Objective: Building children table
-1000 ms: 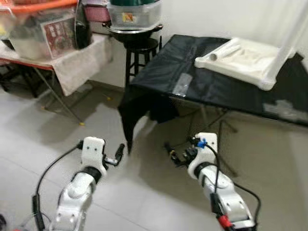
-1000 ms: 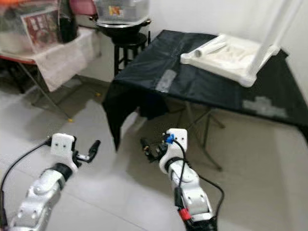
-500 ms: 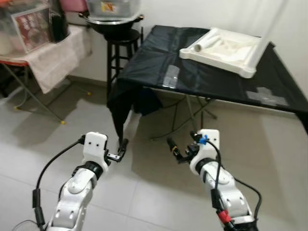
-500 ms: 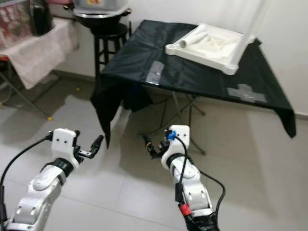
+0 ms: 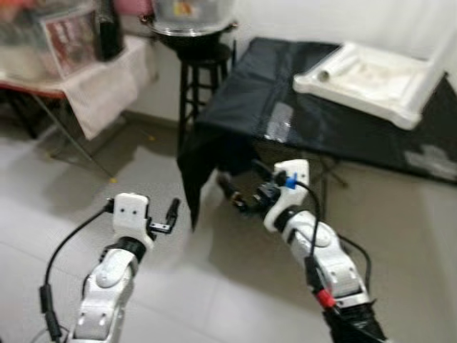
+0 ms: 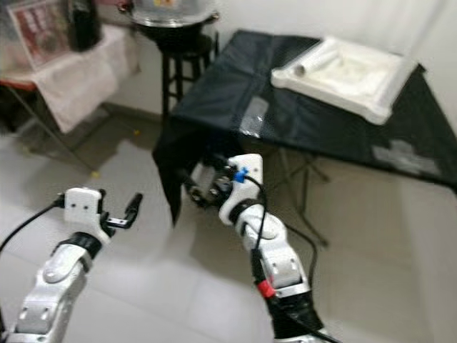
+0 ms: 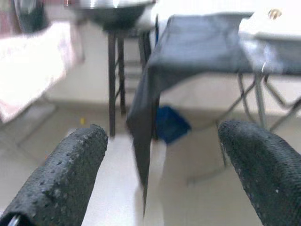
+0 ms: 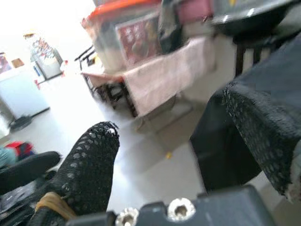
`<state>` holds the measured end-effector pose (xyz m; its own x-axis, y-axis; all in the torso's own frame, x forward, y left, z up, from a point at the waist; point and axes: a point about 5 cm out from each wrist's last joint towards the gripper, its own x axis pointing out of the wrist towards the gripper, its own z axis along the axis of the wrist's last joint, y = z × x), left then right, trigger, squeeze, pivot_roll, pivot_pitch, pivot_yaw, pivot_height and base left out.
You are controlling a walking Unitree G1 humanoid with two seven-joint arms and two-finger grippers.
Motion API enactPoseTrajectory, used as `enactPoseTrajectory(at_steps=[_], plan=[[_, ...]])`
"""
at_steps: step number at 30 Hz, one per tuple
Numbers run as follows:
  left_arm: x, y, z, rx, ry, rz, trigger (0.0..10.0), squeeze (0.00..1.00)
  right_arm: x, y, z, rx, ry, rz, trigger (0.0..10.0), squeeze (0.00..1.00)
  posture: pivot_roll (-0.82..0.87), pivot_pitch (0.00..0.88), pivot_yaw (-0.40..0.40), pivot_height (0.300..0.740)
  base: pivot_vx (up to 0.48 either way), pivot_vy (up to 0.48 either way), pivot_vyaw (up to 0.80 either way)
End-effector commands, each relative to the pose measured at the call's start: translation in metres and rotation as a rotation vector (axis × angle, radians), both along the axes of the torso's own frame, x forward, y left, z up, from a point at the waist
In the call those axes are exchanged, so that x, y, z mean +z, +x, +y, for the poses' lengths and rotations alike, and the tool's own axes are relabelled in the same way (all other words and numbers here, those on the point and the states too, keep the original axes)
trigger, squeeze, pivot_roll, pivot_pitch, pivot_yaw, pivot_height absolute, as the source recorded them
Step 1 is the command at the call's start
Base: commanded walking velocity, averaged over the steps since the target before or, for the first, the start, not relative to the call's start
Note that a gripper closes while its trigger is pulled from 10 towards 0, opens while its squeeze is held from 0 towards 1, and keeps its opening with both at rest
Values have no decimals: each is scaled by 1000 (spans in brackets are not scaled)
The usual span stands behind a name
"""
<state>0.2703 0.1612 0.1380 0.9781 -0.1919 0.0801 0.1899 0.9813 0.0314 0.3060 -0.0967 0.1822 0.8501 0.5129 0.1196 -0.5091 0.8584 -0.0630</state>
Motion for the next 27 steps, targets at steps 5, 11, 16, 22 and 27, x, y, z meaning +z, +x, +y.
enactPoseTrajectory(at_steps=[5, 11, 16, 22, 27], plan=[[25, 5, -10, -60, -24, -70, 10000, 0, 15, 8, -6, -39, -2, -33, 10000, 0, -60, 0, -29, 740, 391, 0, 0], [37, 6, -15, -91, -36, -103, 10000, 0, 20, 11, -9, -67, -1, -40, 10000, 0, -63, 0, -24, 740, 480, 0, 0], [40, 6, -19, -105, -39, -105, 10000, 0, 18, 12, -8, -72, 3, -18, 10000, 0, -61, 0, -27, 740, 480, 0, -160], [41, 6, -19, -111, -41, -104, 10000, 0, 17, 14, -10, -78, -11, -9, 10000, 0, -62, 0, -27, 740, 480, 0, -800], [42, 6, -20, -115, -43, -103, 10000, 0, 19, 14, -9, -85, -7, -25, 10000, 0, -64, 0, -27, 740, 480, 0, -160]])
